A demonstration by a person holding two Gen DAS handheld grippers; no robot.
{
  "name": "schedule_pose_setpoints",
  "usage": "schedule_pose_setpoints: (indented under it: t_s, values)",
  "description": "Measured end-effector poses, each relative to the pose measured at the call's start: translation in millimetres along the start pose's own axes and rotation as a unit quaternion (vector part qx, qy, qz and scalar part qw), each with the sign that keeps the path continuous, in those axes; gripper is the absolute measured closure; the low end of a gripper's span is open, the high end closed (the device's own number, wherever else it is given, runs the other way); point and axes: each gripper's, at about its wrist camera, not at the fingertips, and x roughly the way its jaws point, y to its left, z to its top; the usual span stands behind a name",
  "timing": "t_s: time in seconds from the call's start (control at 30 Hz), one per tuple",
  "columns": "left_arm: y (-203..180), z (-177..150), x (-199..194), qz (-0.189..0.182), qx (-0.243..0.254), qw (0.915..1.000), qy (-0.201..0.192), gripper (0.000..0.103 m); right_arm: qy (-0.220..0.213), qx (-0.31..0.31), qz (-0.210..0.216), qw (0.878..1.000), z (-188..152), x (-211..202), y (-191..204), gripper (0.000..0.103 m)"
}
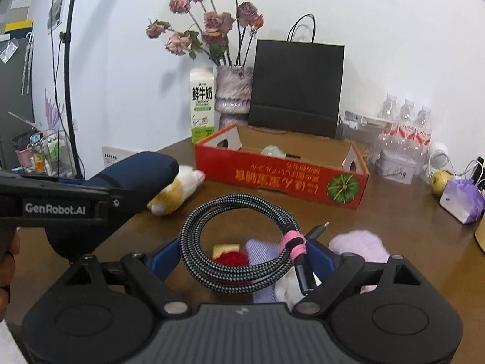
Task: Organize objects
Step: 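Carry the navy pouch and black cable with both grippers toward the red box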
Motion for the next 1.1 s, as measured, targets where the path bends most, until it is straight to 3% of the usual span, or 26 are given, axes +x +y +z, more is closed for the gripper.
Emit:
schedule_pose_setpoints:
  t_s: [0.73, 1.1]
  values:
    - [-24, 86, 105, 0.0, -0.018, 0.9996, -0.023, 0.04, -0.035, 0.019, -0.002, 0.999, 74, 87, -57, 0.015]
    - [-23, 119, 158, 0.015, -0.032, 0.999, -0.027, 0.04, -0.032, 0.019, -0.007, 0.999, 110, 141, -78, 0.015]
